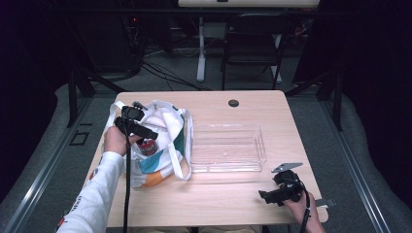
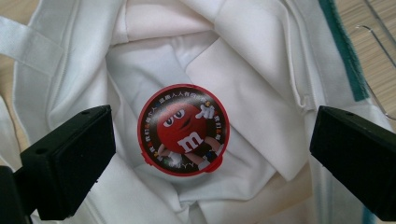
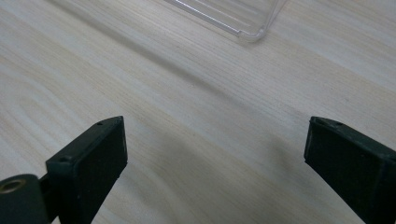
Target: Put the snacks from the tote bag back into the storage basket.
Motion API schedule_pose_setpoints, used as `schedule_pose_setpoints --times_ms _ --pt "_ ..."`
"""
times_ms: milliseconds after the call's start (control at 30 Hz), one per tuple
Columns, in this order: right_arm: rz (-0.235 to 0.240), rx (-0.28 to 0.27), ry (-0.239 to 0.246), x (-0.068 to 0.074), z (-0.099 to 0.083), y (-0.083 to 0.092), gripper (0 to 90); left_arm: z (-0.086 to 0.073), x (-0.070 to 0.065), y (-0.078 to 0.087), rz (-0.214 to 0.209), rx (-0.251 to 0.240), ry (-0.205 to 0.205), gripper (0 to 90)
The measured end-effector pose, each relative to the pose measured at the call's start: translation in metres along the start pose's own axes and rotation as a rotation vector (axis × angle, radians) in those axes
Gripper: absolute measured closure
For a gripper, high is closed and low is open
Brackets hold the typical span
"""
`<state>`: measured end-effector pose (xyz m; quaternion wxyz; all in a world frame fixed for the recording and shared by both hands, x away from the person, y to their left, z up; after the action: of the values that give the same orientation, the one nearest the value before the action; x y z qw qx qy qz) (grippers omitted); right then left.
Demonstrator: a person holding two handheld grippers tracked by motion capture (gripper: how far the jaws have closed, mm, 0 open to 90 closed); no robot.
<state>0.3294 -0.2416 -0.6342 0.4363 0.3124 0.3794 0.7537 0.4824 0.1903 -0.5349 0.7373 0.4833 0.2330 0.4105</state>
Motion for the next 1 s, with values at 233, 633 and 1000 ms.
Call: schedule_pose_setpoints --times_ms 233,633,1000 --pt "-0.006 0.0 0.006 0.0 0.0 0.0 5.6 -0.005 0.008 -0.021 -0.012 0.04 0.059 0.2" --pt "-0.008 0.001 0.005 -0.001 0.0 0.0 5.6 -0.011 0.013 -0.038 -0.019 0.084 0.088 3.0" --pt "-0.006 0.0 0.005 -0.001 0.0 0.0 5.6 -0.016 0.013 -0.045 -0.025 0.097 0.083 15.3"
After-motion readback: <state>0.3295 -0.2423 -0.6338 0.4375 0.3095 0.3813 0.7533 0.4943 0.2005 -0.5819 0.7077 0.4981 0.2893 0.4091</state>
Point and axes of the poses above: each handheld gripper's, and its own axes: y roughly backward along the jaws, z roughly out of its top, x roughly to its left, the point moved 9 cm from there along -y, roughly forward along the jaws, and after that the axes turned 8 degrees about -y, right-handed, at the moved point
